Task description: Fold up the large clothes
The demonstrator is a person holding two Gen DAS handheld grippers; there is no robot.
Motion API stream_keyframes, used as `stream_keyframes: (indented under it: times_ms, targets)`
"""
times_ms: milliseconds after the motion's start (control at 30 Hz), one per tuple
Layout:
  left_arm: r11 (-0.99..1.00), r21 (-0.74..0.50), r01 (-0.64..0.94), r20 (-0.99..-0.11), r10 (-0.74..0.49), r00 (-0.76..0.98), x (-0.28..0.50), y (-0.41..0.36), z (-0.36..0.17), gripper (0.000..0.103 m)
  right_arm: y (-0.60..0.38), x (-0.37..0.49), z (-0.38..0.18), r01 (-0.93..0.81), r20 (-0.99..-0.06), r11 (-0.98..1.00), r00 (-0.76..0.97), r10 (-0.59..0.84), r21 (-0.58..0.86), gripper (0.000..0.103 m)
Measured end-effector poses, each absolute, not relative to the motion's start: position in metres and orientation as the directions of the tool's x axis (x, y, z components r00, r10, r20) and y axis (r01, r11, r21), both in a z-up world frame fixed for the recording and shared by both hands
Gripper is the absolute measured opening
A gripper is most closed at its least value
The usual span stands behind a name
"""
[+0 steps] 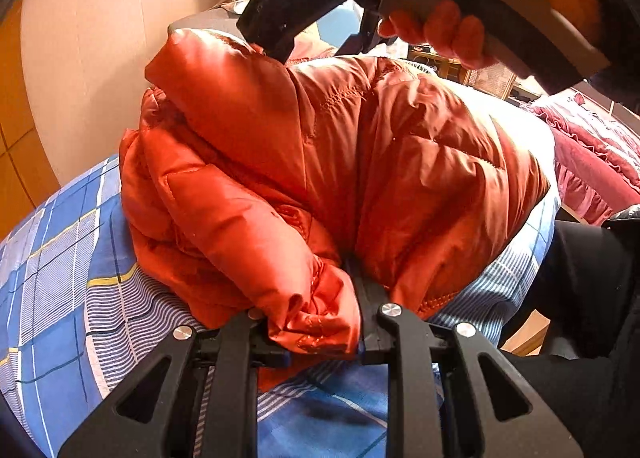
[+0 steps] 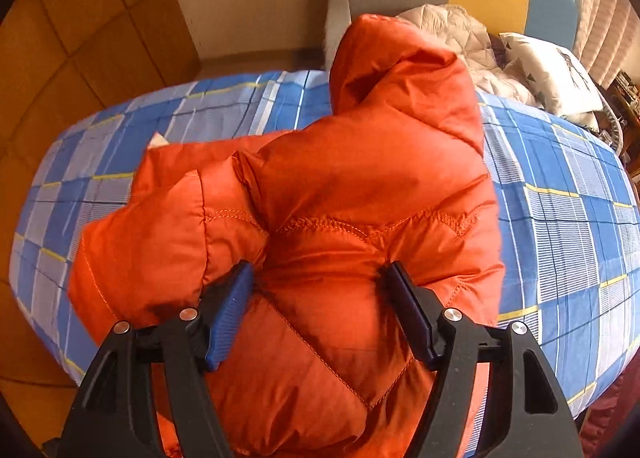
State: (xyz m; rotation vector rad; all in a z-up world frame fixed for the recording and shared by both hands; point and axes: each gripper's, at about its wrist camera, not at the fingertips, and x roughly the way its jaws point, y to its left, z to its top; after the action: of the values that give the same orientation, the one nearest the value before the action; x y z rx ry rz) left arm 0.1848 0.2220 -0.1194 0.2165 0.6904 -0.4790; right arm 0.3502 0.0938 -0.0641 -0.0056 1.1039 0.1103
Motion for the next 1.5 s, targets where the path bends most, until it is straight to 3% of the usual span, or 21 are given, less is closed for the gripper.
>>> stream_keyframes:
  times_ms: [167,300,400,567,700,800,1000,1033,1400,1500]
  targets:
    - [0.879,0.032,0.476,-0.654,-0.342,0.674,0.184,0.221,-0.12,0.021,0.086,0.331,-0.055,-0.118,-0.865,0.992,0.492,0.1,0.048,0.069]
    - [0.904,-0.015,0.428,-0.65,-0.334,0.682,0.183,0.223,-0.12,0.021,0.084,0.297,-0.044,-0.308,-0.821,0.951,0.549,0.157,-0.024,0.08]
    - [0.924,-0.064,0.378,-0.646,-0.327,0.69,0.182,0.226,-0.122,0.021,0.072,0.278,-0.041,-0.402,-0.819,0.914,0.544,0.184,-0.062,0.08]
    - [0.952,-0.156,0.263,-0.652,-0.3,0.697,0.177,0.232,-0.122,0.024,0.052,0.271,-0.038,-0.373,-0.81,0.926,0.561,0.17,-0.064,0.08]
    - [0.969,-0.227,0.094,-0.674,-0.226,0.704,0.171,0.235,-0.123,0.032,0.051,0.281,-0.036,-0.374,-0.794,0.923,0.586,0.163,-0.086,0.08]
    - [0.977,-0.212,0.017,-0.685,-0.161,0.711,0.162,0.226,-0.122,0.032,0.049,0.29,-0.034,-0.42,-0.793,0.902,0.581,0.183,-0.099,0.08]
    - [0.975,-0.203,-0.085,-0.696,-0.083,0.713,0.15,0.224,-0.117,0.047,0.042,0.285,-0.033,-0.523,-0.8,0.844,0.553,0.234,-0.114,0.08]
    - [0.974,-0.203,-0.103,-0.698,-0.07,0.712,0.147,0.224,-0.116,0.056,0.039,0.284,-0.035,-0.53,-0.799,0.842,0.547,0.248,-0.102,0.08]
    - [0.946,-0.195,-0.259,-0.694,0.054,0.718,0.118,0.237,-0.098,0.083,0.034,0.302,-0.026,-0.552,-0.766,0.833,0.553,0.327,-0.043,0.08]
    - [0.94,-0.176,-0.292,-0.697,0.09,0.712,0.109,0.242,-0.096,0.084,0.042,0.313,-0.029,-0.566,-0.777,0.823,0.536,0.331,-0.04,0.08]
